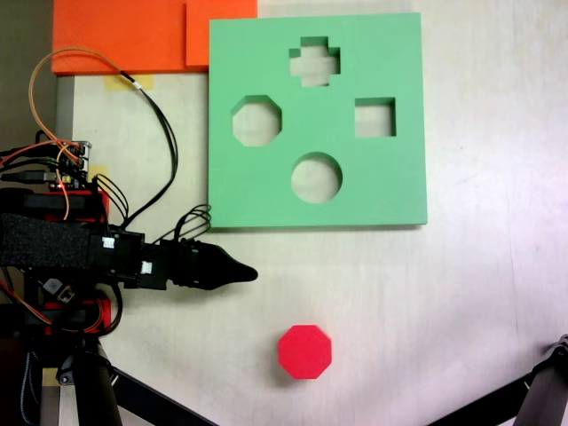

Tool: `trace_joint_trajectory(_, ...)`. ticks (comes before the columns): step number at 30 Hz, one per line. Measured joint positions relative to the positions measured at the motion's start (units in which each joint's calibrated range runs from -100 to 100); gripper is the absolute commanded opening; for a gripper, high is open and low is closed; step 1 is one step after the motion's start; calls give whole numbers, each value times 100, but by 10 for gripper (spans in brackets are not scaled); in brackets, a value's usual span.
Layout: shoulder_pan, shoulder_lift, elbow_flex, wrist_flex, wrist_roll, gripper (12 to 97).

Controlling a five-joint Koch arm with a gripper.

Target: Put the octagonal pillar block into the corresponding hole

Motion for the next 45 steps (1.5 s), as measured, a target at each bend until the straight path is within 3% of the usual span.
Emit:
trace_joint_trajectory(27, 10, 0, 0, 0, 63, 493)
trace_joint_trajectory(38, -254, 0, -10, -98, 2208, 393)
trace_joint_trajectory(41, -405, 0, 617, -1361, 2681, 393)
trace_joint_trajectory(45, -440, 14, 2499, -5130, 3306, 359)
